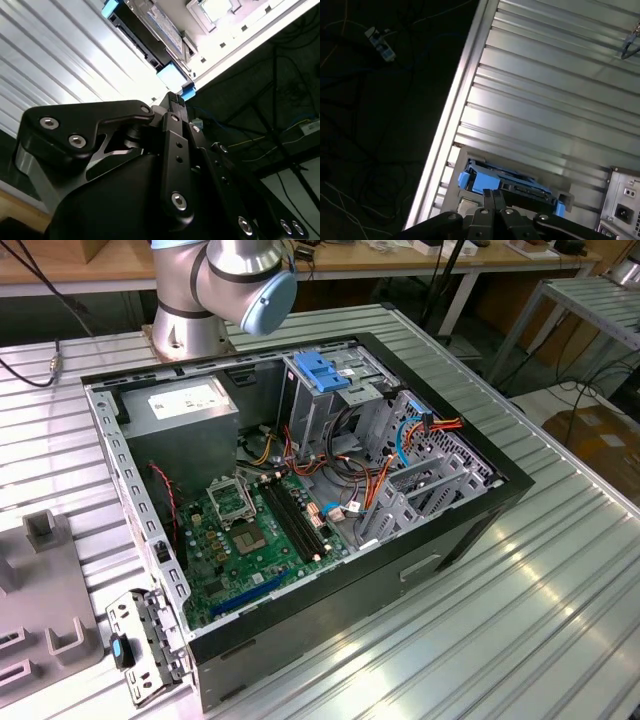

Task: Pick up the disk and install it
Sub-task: 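Pick up the disk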

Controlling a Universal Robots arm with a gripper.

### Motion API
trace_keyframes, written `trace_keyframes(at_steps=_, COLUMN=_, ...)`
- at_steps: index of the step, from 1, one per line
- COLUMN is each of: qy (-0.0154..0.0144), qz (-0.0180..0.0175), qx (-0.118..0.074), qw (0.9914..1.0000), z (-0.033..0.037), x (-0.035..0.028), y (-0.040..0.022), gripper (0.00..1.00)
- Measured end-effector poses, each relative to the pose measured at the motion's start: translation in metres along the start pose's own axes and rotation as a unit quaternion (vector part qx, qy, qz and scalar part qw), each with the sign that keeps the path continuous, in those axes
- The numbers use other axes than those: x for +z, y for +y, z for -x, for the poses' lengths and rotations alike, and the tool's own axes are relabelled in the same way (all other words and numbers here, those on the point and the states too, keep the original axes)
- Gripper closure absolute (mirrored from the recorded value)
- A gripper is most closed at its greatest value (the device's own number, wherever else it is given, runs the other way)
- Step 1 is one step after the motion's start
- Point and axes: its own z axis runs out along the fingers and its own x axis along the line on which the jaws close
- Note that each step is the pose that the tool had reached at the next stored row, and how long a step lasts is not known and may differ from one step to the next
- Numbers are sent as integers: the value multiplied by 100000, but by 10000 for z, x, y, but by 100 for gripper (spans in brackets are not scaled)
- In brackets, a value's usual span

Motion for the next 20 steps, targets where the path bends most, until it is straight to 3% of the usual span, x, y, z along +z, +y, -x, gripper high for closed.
trace_keyframes(at_steps=2, qy=64, qz=31, qx=-1418, qw=99990, z=0, x=0, y=0, gripper=89)
trace_keyframes(at_steps=3, qy=155, qz=77, qx=-3508, qw=99938, z=0, x=0, y=0, gripper=89)
trace_keyframes(at_steps=7, qy=305, qz=155, qx=-6878, qw=99763, z=0, x=1, y=0, gripper=89)
trace_keyframes(at_steps=10, qy=463, qz=216, qx=-10370, qw=99460, z=0, x=2, y=0, gripper=89)
trace_keyframes(at_steps=12, qy=535, qz=228, qx=-11724, qw=99309, z=0, x=1, y=0, gripper=89)
trace_keyframes(at_steps=14, qy=650, qz=236, qx=-13975, qw=99016, z=0, x=2, y=0, gripper=89)
trace_keyframes(at_steps=15, qy=678, qz=241, qx=-14548, qw=98933, z=0, x=2, y=0, gripper=89)
trace_keyframes(at_steps=17, qy=794, qz=242, qx=-16696, qw=98593, z=0, x=3, y=0, gripper=89)
trace_keyframes(at_steps=18, qy=828, qz=244, qx=-17288, qw=98491, z=0, x=3, y=-1, gripper=89)
trace_keyframes(at_steps=19, qy=876, qz=246, qx=-18192, qw=98327, z=0, x=3, y=0, gripper=89)
trace_keyframes(at_steps=20, qy=940, qz=252, qx=-19434, qw=98089, z=0, x=3, y=0, gripper=89)
